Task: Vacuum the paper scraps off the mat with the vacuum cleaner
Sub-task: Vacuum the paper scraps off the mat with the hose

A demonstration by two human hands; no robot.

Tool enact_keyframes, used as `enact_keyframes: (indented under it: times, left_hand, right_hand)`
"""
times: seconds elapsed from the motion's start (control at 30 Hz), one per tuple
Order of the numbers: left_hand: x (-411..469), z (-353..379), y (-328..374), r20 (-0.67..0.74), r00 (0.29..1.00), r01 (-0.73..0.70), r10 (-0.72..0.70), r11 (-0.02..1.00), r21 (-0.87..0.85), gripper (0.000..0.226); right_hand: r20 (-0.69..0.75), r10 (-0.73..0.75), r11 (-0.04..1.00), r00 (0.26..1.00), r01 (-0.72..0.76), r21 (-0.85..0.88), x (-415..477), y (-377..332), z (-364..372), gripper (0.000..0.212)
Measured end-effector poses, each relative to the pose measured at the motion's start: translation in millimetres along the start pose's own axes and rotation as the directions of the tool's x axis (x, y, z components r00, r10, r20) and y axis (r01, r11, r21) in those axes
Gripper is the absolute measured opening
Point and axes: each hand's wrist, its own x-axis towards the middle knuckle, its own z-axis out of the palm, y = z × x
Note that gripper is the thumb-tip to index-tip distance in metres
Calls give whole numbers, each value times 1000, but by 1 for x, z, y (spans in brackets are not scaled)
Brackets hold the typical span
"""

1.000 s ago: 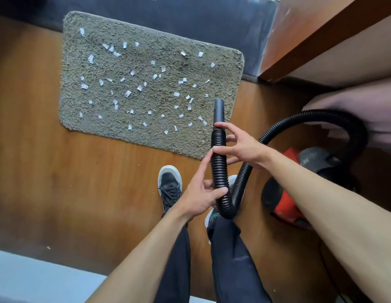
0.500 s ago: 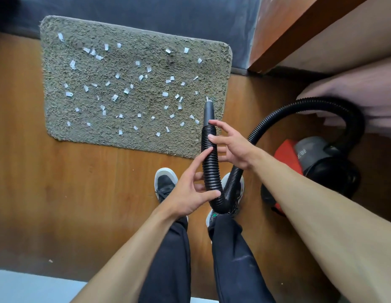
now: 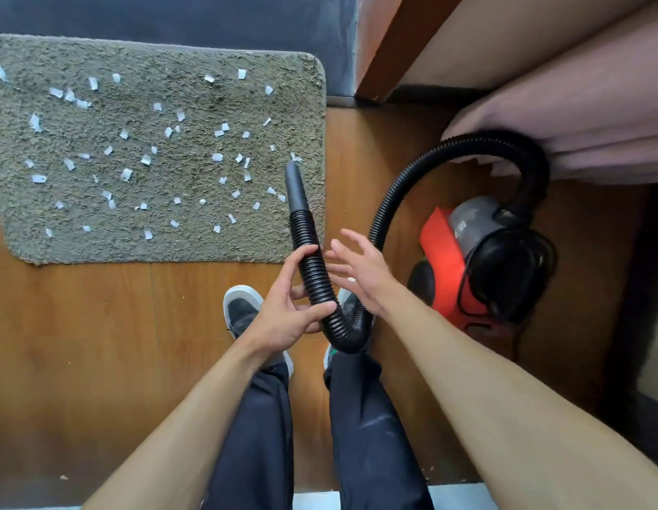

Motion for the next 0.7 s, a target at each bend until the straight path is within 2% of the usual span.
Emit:
enact_keyframes:
  times: [0.07, 0.13, 0.23, 0.3, 0.37, 0.43, 0.6, 0.7]
  left_hand:
    - [5, 10, 0, -8, 1000, 12, -12, 1000, 2, 80]
    - [9, 18, -1, -6, 999, 32, -32, 999, 11, 80]
    - [14, 25, -4, -11, 998, 59, -58, 998, 31, 79]
    - [19, 26, -9, -28, 997, 70, -69, 997, 43, 79]
    - [23, 26, -13, -50, 996, 82, -79, 995, 49, 79]
    - [27, 26, -17, -67, 994, 91, -87, 995, 51, 78]
    - [35, 28, -18, -68, 994, 94, -90, 993, 70, 78]
    - [39, 29, -17, -66, 994, 97, -92, 992, 79, 77]
  right_hand:
    - [-230, 46, 998, 972, -34, 58, -9, 27, -27, 38]
    - [-420, 99, 991, 902, -51, 124, -16, 54, -57, 32]
    - [-674, 132, 987, 727, -32, 159, -27, 82, -105, 30]
    - [-798, 123, 991, 591, -23, 135, -32, 90, -131, 42]
    - [-849, 120, 992, 514, -31, 122, -38, 90, -149, 61]
    - [-851, 124, 992, 510, -41, 120, -38, 87, -163, 79]
    - [-788, 168, 986, 593, -105, 131, -24, 82, -175, 108]
    - [-790, 198, 977, 580, -180, 113, -17, 83, -174, 117]
